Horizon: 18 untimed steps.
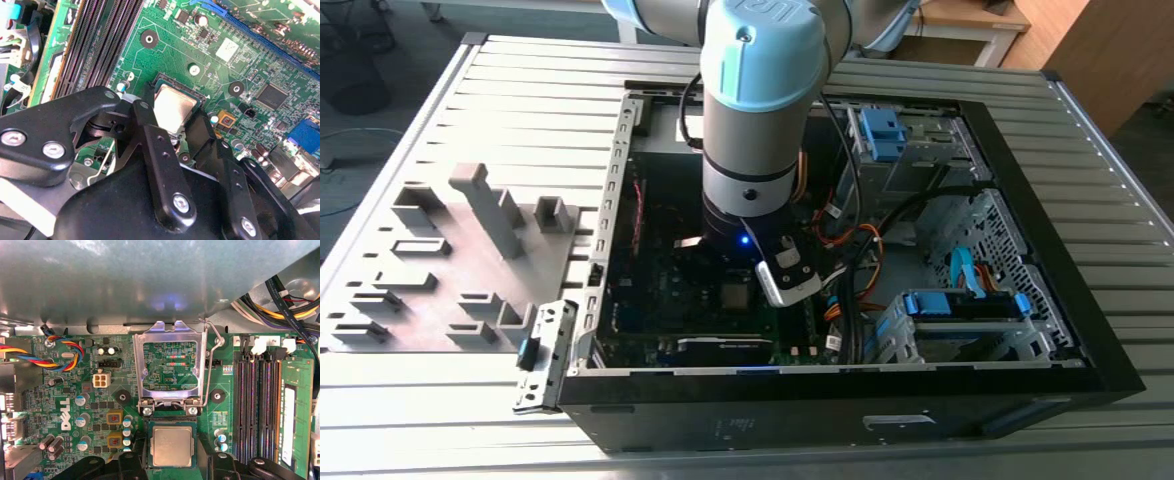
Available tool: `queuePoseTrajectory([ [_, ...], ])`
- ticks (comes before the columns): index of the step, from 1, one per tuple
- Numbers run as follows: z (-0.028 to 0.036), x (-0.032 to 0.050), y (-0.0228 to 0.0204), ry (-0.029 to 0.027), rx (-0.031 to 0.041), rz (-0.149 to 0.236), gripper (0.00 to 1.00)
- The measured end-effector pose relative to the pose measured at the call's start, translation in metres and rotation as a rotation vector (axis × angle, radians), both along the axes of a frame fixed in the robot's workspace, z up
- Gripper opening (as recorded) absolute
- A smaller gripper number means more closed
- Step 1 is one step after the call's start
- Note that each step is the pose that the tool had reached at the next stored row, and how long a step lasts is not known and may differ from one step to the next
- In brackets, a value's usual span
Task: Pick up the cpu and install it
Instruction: 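Place the cpu into insertion slot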
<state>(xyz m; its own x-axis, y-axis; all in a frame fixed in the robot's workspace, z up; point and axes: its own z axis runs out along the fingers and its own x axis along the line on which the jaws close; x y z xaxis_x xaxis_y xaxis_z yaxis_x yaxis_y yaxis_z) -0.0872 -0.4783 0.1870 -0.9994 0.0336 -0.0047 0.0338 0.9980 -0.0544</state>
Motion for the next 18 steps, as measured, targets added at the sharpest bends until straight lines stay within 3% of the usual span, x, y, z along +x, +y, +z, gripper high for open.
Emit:
queuePoseTrajectory([
  [18,0.0008,0.0000,0.0001,-0.0001,0.0002,0.000,0.49],
])
